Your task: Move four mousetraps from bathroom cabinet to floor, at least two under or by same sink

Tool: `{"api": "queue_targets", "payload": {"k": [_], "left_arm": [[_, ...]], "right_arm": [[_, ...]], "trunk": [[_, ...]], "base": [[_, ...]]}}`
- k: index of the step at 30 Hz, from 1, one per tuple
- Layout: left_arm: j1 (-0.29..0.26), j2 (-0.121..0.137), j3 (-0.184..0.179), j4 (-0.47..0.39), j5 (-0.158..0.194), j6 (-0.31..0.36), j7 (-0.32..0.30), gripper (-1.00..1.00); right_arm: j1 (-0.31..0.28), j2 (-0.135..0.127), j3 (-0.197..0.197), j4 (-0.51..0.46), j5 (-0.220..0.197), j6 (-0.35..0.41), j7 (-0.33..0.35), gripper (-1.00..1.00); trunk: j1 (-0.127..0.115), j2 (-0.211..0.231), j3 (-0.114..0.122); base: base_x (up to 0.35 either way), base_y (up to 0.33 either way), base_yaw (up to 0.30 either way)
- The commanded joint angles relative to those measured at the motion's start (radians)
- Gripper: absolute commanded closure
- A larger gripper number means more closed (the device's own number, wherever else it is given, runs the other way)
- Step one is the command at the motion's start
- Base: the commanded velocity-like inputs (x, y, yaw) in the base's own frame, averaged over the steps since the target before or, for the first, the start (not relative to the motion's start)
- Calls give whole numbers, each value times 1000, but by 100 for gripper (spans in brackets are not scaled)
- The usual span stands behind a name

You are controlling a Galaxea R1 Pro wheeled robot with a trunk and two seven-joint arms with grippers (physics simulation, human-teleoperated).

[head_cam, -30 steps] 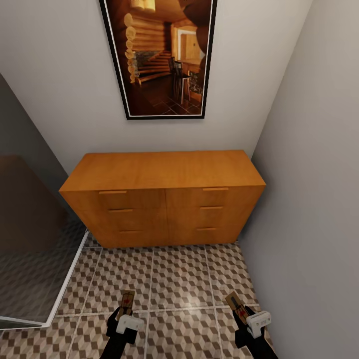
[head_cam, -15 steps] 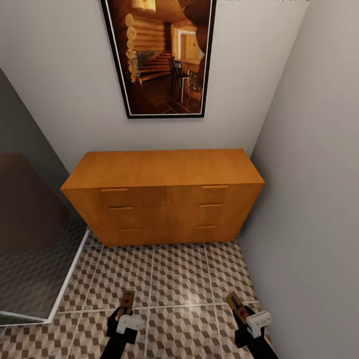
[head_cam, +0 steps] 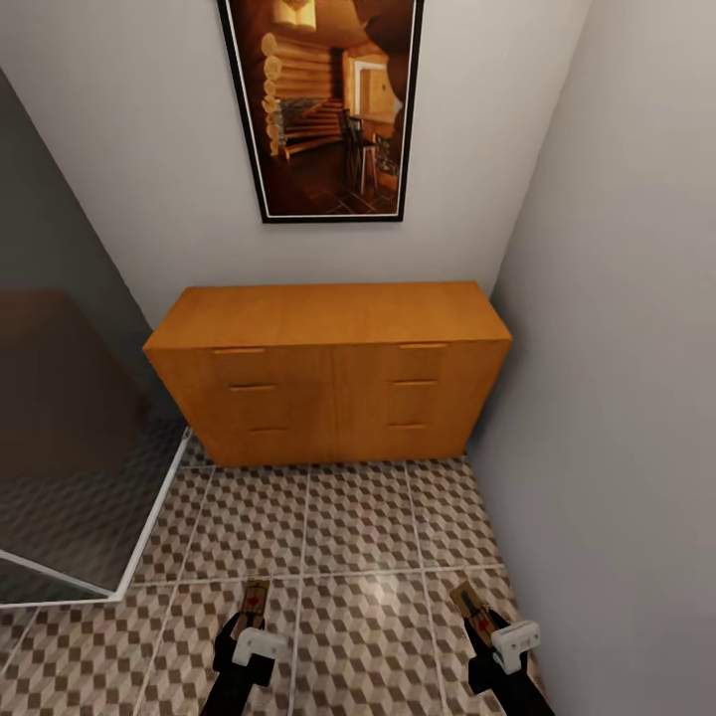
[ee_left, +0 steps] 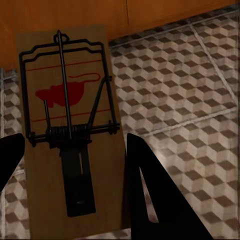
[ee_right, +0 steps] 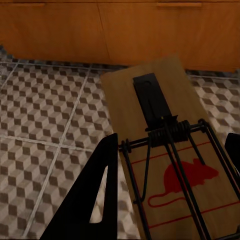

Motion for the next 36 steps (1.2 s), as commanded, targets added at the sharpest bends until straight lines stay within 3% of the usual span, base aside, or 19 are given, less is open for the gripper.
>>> {"api": "queue_targets", "payload": {"k": [1,13,25,36], "left_arm": [[-1,1,-9,-1,4,-1,8,100],[-1,0,-9,-1,4,-1,8,100],[-1,0,-9,-1,4,-1,8,100],[-1,0,-9,-1,4,-1,8,100]], "right_arm": [[-1,-1,2,0,-6,-2,3,100],[-1,2,2,0,-5,-3,-24,100],[-1,2,2,0,-5,-3,-48,100],[-1,2,2,0,-5,-3,-46,100]], "trunk": [[0,-2,-2],[0,-2,-2],[0,-2,-2],[0,-2,-2]], "base": [[-336,0,0],[-294,0,0],[-19,0,4],[0,0,245]]}}
